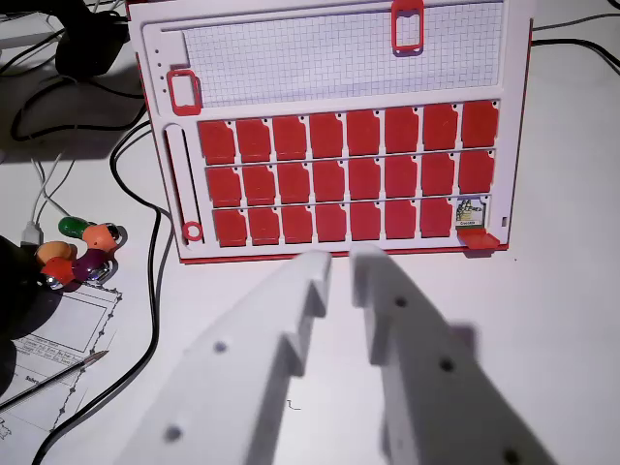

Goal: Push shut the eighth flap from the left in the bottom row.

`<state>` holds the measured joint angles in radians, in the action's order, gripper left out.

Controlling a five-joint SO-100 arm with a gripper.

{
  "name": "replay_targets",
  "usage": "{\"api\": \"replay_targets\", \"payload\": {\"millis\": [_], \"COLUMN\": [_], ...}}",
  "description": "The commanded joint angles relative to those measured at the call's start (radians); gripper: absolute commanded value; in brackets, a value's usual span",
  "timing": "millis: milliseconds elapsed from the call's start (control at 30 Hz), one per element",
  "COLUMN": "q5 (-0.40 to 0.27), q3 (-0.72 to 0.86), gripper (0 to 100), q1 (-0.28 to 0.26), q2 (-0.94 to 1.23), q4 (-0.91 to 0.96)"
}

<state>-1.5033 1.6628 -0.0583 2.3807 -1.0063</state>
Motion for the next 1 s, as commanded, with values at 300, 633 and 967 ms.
{"api": "replay_targets", "payload": {"millis": [300, 633, 967], "q5": [0.048, 0.064, 0.046], "q3": [-0.25, -0.423, -0.428], "gripper": [2, 2, 2], "q1": [0.026, 0.086, 0.183], "q2": [-0.178, -0.397, -0.572], "q4": [-0.124, -0.235, -0.242]}}
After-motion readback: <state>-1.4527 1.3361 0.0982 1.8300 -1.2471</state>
